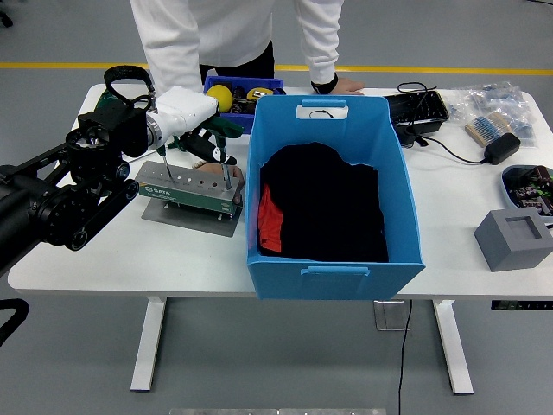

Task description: Lift tool from toolbox,place it in box,lift tool from toolbox,place it in box

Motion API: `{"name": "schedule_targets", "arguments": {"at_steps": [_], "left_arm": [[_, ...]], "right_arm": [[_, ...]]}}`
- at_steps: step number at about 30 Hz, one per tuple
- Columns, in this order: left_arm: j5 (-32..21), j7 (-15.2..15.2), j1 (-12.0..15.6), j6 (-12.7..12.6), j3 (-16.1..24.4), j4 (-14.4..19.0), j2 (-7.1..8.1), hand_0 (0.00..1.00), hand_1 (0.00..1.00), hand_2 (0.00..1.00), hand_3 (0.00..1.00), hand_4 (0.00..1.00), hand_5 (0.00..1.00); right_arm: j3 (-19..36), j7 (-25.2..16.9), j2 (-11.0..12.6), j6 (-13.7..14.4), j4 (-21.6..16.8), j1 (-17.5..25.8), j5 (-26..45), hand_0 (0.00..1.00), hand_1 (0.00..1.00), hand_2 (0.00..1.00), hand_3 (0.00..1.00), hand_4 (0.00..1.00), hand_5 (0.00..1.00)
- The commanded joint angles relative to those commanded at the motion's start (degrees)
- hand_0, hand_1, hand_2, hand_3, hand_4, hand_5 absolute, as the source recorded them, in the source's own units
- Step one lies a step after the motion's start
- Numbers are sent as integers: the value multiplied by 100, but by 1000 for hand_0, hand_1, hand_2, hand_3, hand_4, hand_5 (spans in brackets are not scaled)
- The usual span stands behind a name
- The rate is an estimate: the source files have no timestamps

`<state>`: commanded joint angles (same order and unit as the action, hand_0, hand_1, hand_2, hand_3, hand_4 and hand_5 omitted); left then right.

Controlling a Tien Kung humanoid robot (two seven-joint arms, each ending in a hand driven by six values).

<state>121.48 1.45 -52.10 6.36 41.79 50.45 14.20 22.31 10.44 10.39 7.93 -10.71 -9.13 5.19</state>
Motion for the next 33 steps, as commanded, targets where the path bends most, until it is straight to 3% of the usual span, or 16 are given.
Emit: {"name": "schedule_targets", "arguments": {"at_steps": [8, 19, 20, 25, 26, 33], "left_arm": [[-287, -122, 21, -337, -41, -114, 8, 137, 15, 57, 67, 998, 682], [-764, -436, 12, -862, -123, -130, 64, 117, 2, 38, 40, 998, 727], [-778, -445, 6, -871, -131, -123, 72, 116, 2, 30, 32, 835, 709], [-841, -451, -32, -880, -176, -72, 129, 116, 2, 30, 32, 835, 709], [-848, -444, -44, -878, -190, -53, 146, 115, 2, 31, 33, 761, 675], [-861, -400, -149, -832, -269, 81, 267, 118, 2, 32, 32, 721, 639]], "right_arm": [[-11, -3, 2, 0, -2, -5, 7, 709, 711, 773, 588, 822, 693], [-8, -2, -3, 5, -1, -4, 12, 709, 711, 773, 588, 822, 694], [-10, -2, -3, 4, -2, -2, 13, 710, 711, 773, 588, 823, 694], [0, 1, -6, 5, 0, 8, 4, 710, 711, 773, 588, 823, 694], [3, 1, -7, 6, 0, 12, 3, 709, 711, 773, 588, 823, 694], [25, 7, -15, 13, -2, 23, -26, 710, 711, 773, 588, 822, 693]]}}
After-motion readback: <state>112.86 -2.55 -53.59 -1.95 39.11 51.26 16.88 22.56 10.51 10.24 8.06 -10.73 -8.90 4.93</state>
